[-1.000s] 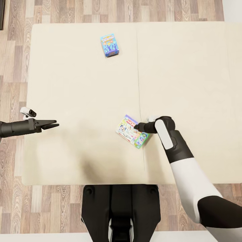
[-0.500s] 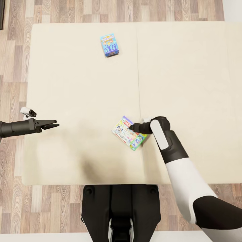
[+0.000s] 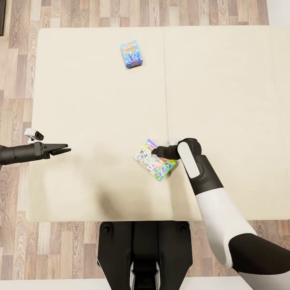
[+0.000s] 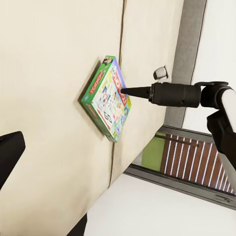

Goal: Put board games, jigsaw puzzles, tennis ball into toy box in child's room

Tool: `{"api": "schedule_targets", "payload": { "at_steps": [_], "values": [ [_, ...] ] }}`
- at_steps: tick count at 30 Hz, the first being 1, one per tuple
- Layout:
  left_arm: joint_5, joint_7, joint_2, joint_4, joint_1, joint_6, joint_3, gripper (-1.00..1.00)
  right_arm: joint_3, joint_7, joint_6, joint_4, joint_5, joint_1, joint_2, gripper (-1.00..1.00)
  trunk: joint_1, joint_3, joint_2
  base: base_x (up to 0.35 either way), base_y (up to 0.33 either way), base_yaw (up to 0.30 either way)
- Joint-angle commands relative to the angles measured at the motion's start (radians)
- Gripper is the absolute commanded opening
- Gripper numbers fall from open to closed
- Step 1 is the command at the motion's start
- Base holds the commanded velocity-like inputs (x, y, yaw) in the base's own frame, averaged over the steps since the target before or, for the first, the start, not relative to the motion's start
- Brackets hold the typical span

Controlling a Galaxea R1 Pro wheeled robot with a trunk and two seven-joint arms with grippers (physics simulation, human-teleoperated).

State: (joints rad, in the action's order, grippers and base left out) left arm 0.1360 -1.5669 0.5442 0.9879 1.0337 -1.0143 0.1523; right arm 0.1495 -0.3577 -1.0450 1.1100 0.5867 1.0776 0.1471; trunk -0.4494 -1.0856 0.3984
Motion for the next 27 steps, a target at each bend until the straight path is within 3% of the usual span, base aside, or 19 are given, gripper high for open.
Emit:
{"api": "schedule_targets", "payload": {
  "at_steps": [1,27],
  "values": [
    [0.0,-0.004,0.0,0.0,0.0,-0.011,0.0,1.0,0.001,-0.01,-0.002,0.0,0.01,0.001,0.001,1.0,-0.001,-0.001,0.002,0.0,0.0,0.0],
    [0.001,-0.004,-0.001,0.0,0.0,-0.012,0.0,1.0,-0.001,0.013,-0.002,-0.044,0.019,0.001,0.026,1.0,-0.001,-0.001,0.002,0.0,0.0,0.0]
  ]
}}
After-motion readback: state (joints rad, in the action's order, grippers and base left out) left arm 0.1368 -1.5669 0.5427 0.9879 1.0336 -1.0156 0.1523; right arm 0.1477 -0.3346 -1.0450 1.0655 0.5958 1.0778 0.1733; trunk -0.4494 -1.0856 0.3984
